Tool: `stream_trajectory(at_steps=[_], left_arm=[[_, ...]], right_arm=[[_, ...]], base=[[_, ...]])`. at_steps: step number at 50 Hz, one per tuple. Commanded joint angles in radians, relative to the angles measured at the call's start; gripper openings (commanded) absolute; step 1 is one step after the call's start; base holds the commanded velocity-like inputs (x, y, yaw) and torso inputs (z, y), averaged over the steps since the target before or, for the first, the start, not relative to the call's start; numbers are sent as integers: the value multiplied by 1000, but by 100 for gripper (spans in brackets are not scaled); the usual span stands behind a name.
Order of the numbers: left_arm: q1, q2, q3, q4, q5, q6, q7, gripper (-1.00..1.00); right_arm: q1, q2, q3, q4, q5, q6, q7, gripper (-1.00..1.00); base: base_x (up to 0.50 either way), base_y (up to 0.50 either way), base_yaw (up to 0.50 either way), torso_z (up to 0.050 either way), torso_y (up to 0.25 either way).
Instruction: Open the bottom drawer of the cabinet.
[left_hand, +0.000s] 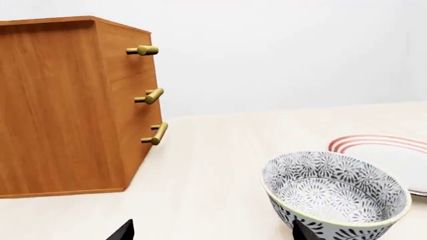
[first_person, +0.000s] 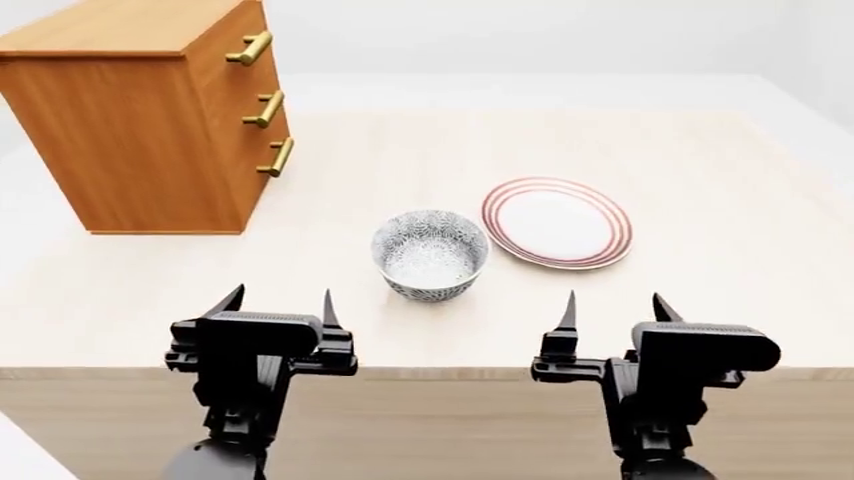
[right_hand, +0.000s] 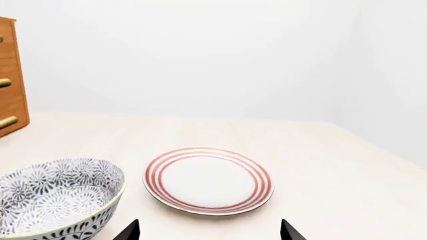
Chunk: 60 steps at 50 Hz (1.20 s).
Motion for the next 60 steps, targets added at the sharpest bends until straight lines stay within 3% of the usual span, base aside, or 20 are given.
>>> stream_trajectory(at_steps=[1,6,60], left_arm=[[-35,-16,-4,23,-12,-46,-15,100],[-43,-21,-8,21,-19,-49,-20,100],[-45,-56,6,-10,-65,-19,-50,100]], right_arm=[[13,4,9,-40,36,25,5,100],[17,9,18,-48,68,43,-10,100],[33,38,-21,-16,73,30,33,100]], base=[[0,0,0,0,0],[15,0,0,0,0],[488,0,0,0,0]])
